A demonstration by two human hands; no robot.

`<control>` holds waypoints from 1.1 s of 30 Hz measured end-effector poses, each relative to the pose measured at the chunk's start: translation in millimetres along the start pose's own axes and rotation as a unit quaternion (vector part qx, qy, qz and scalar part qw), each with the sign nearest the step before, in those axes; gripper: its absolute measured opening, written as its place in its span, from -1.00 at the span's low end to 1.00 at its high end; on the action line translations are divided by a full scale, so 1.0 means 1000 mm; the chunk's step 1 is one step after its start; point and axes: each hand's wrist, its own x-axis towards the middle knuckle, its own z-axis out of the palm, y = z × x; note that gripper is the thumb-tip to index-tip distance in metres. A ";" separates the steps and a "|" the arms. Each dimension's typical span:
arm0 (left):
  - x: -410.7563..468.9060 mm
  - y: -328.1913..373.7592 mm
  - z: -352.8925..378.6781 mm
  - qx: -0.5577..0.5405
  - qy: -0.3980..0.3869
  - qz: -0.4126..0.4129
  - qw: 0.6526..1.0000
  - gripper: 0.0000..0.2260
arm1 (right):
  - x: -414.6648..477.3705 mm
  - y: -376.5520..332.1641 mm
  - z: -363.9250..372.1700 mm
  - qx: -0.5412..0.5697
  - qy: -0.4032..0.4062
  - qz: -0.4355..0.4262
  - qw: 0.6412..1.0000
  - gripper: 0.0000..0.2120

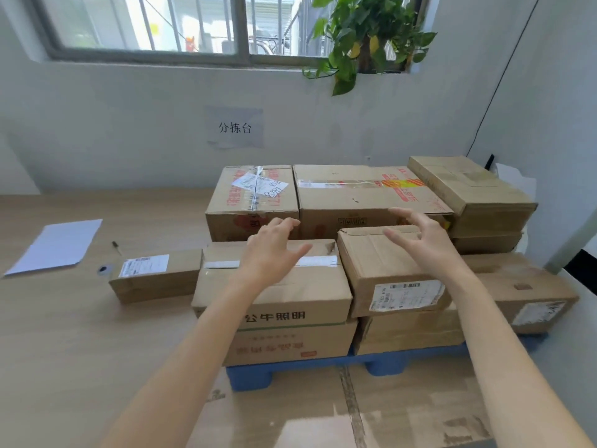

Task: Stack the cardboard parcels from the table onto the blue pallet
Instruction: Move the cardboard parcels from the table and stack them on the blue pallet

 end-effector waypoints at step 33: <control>0.024 -0.522 -0.050 -0.015 -0.069 -0.270 0.960 -0.18 | 0.114 -0.131 0.542 -0.083 -0.216 0.149 0.961 -0.08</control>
